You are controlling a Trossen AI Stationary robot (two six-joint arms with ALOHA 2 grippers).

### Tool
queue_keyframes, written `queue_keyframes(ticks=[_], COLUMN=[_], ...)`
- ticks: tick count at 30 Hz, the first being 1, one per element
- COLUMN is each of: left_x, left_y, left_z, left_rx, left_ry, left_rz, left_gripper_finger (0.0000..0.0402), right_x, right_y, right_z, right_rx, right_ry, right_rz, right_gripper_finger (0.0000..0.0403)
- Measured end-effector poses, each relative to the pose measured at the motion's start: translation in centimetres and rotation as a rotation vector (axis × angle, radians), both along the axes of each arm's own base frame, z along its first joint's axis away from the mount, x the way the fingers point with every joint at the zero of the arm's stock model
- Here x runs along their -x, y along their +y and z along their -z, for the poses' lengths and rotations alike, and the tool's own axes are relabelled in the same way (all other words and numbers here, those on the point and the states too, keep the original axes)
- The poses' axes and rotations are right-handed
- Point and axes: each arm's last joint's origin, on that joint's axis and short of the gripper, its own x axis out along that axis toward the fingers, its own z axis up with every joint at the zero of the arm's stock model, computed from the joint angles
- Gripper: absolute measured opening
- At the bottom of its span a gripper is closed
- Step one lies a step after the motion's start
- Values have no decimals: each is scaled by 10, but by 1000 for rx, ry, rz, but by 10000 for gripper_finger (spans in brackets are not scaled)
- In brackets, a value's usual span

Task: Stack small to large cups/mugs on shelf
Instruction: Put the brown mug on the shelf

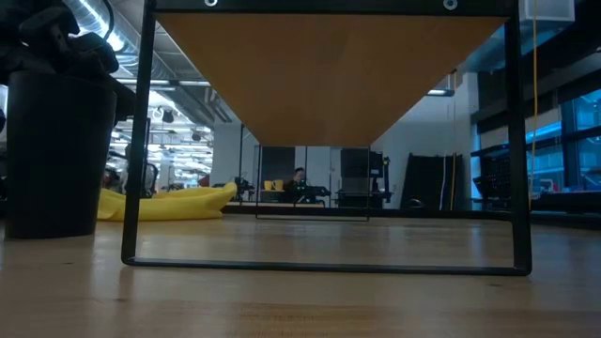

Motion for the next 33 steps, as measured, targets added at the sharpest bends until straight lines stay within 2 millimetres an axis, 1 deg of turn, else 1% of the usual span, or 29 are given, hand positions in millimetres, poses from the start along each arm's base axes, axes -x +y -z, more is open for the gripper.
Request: queue_keyframes(ticks=[3, 7, 9, 11, 15, 17, 22, 24, 27, 31, 33], left_x=[0, 1, 1, 1, 1, 1, 1, 1, 1, 1, 1], left_y=[0, -1, -1, -1, -1, -1, -1, -1, -1, -1, -1], left_z=[1, 2, 2, 2, 2, 3, 4, 4, 5, 5, 5], left_rx=[-7, -7, -7, -11, -15, -21, -35, -35, -36, -48, -52], left_ry=[12, 22, 26, 26, 26, 28, 45, 50, 52, 53, 53], left_rz=[12, 26, 27, 28, 29, 31, 36, 36, 37, 40, 42], left_gripper_finger=[62, 62, 62, 62, 62, 62, 62, 62, 62, 62, 62], right_x=[-18, -43, -52, -58, -65, -70, -88, -92, -94, -92, -89], right_y=[-1, -6, -10, -14, -19, -20, -23, -27, -33, -42, -47], right_z=[-6, -28, -38, -43, -36, -34, -38, -41, -45, -43, -41], right_rx=[56, 156, 184, 205, 240, 253, 286, 295, 306, 328, 312], right_ry=[-50, -137, -135, -83, 108, 147, 70, 39, 27, 53, 71], right_rz=[-43, -86, -108, -138, -204, -242, -285, -288, -277, -260, -254], right_gripper_finger=[17, 17, 17, 17, 17, 17, 17, 17, 17, 17, 17])
